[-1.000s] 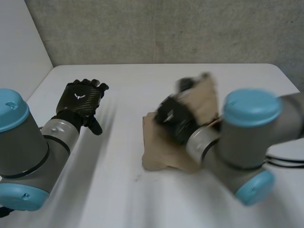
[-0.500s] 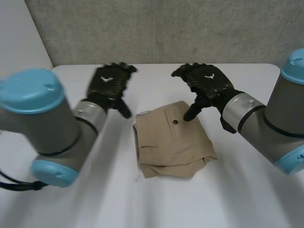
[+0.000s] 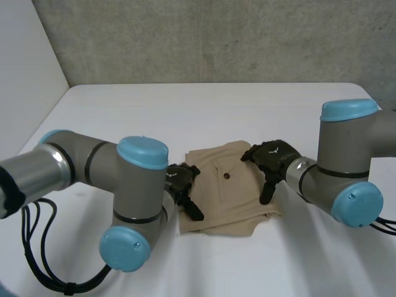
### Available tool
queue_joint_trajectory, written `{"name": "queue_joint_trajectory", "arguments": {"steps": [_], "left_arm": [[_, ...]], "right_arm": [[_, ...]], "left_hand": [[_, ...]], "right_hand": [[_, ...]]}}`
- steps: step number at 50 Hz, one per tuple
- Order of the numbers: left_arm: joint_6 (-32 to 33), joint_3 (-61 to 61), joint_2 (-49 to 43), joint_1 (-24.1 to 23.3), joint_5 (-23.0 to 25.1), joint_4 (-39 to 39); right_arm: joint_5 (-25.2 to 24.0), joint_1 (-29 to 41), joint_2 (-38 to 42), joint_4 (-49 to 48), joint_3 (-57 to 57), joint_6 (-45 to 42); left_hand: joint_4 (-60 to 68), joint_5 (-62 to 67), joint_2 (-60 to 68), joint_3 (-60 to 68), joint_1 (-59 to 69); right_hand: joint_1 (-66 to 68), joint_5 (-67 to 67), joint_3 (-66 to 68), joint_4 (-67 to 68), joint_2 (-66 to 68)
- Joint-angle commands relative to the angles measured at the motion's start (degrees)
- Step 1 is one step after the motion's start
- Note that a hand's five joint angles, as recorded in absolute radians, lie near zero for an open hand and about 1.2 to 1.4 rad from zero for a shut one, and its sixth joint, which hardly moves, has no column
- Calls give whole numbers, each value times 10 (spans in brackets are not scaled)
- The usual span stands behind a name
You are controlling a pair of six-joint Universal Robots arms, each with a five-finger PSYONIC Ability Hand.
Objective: Fold the shorts.
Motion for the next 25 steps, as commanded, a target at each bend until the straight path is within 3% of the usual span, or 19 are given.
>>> {"name": "queue_joint_trajectory", "arguments": {"steps": [1,6,13,18,25], "left_arm": [[13,2,96,-6,15,6],[14,4,203,9,23,11],[14,-3,334,134,54,-15],[11,3,355,187,102,-108],[7,-5,369,188,104,-115]], "right_arm": [[3,4,-73,-38,-5,15],[45,-4,-183,-120,8,130],[163,-16,-297,-116,21,169],[171,-28,-310,-61,19,144],[166,-32,-310,-46,21,145]], "left_hand": [[-5,-8,6,2,7],[-10,-13,1,-3,2],[4,0,14,10,16],[-12,-15,-1,-5,1],[-25,-28,-14,-18,-13]], "right_hand": [[17,-37,-21,-33,-8],[17,-37,-21,-33,-8],[17,-37,-21,-33,-8],[17,-37,-21,-33,-8],[17,-37,-21,-33,-8]]}}
